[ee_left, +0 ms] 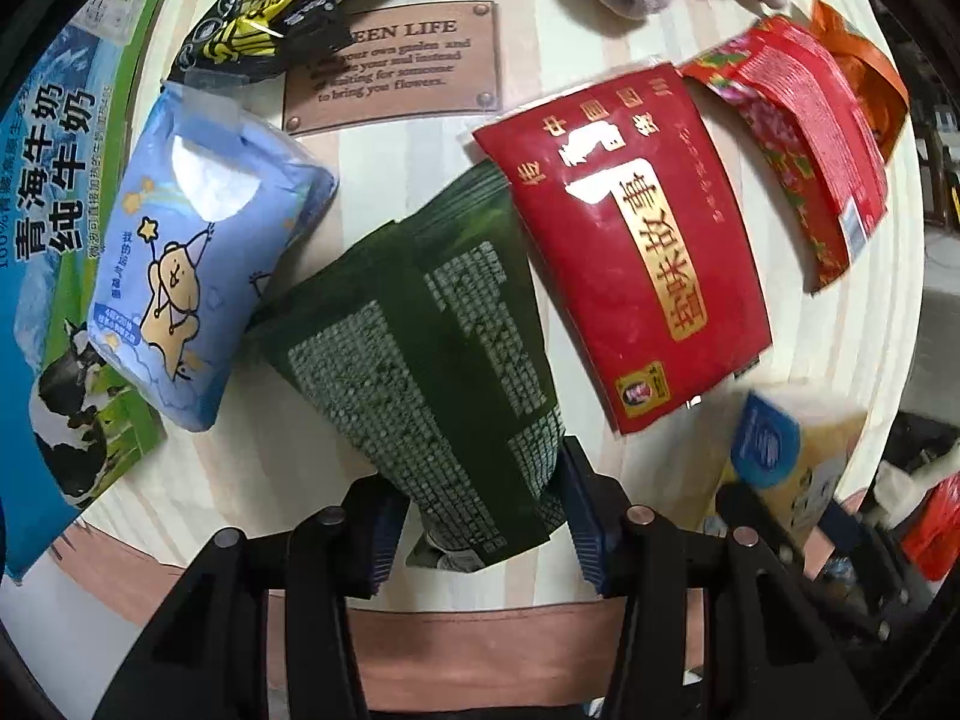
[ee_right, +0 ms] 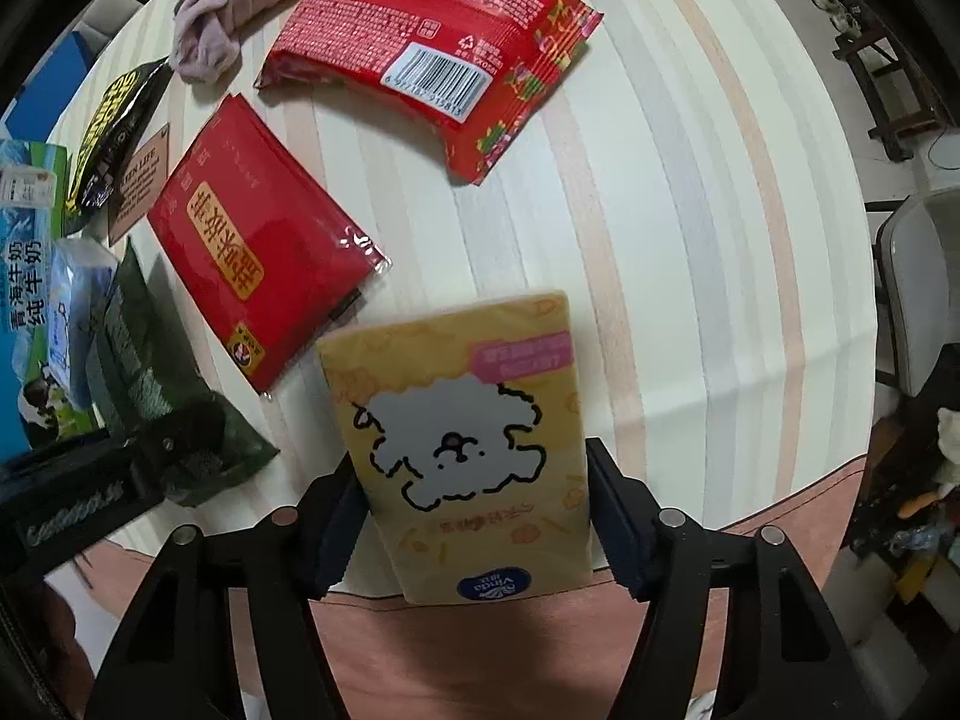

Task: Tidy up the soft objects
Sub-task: 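Grasp the green snack bag with the left tool while the right grasps the yellow tissue pack, then lower the green bag into the box with the left tool while the right drops the tissue pack beside it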

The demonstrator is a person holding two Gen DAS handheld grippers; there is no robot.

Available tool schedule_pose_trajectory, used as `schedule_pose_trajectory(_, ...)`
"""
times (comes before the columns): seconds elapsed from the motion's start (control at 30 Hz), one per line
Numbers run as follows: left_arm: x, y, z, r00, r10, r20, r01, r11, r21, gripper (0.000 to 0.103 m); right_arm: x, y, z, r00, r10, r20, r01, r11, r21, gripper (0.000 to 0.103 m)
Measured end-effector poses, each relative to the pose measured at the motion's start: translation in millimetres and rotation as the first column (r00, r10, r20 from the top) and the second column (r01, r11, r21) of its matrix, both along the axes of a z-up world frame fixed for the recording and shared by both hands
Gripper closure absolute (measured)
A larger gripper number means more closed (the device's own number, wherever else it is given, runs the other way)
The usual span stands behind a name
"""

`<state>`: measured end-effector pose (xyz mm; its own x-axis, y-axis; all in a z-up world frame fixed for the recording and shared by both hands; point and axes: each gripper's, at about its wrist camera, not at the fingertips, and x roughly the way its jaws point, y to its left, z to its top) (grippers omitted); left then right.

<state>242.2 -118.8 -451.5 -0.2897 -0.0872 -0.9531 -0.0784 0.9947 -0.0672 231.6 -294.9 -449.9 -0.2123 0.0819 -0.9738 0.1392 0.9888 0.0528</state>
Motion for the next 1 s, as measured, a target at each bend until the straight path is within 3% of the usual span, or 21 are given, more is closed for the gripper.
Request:
schedule_pose_trajectory(0.13,-3.9,9.8,3.0,0.998,0.008,0.063,-0.007,1.000,-0.009,0.069,-11.9,1.8,2.3,1.000,-0.014,-0.002,0.014,1.000,0.022,0.034)
schedule_pose_trajectory(0.37,-45.0,30.7,51.7,0.988,-0.019,0.153,0.022,1.000,-0.014,0.071,-24.9,-11.3,36.2,0.998,-0.009,0.060,0.005,0.997,0.071,0.035)
schedule_pose_trajectory(0.6,-89.9,78.7,155.4,0.946,-0.051,0.320,0.070,0.996,-0.048,0.071,-41.9,13.9,105.7,0.990,0.025,0.137,-0.046,0.988,0.147,0.035)
schedule_pose_trajectory(0.8,-102.1,130.7,279.3,0.888,-0.009,0.460,0.030,0.999,-0.039,0.071,-52.0,63.5,187.7,0.962,0.095,0.254,-0.154,0.963,0.222,0.035)
schedule_pose_trajectory(0.93,-91.2,200.2,313.9,0.871,0.018,0.490,-0.014,1.000,-0.012,0.071,-41.1,125.9,233.3,0.930,0.153,0.334,-0.240,0.941,0.238,0.035)
schedule_pose_trajectory(1.0,-77.9,235.2,308.9,0.872,0.029,0.489,-0.035,0.999,0.003,0.071,-28.5,165.4,245.0,0.917,0.174,0.359,-0.274,0.928,0.251,0.035)
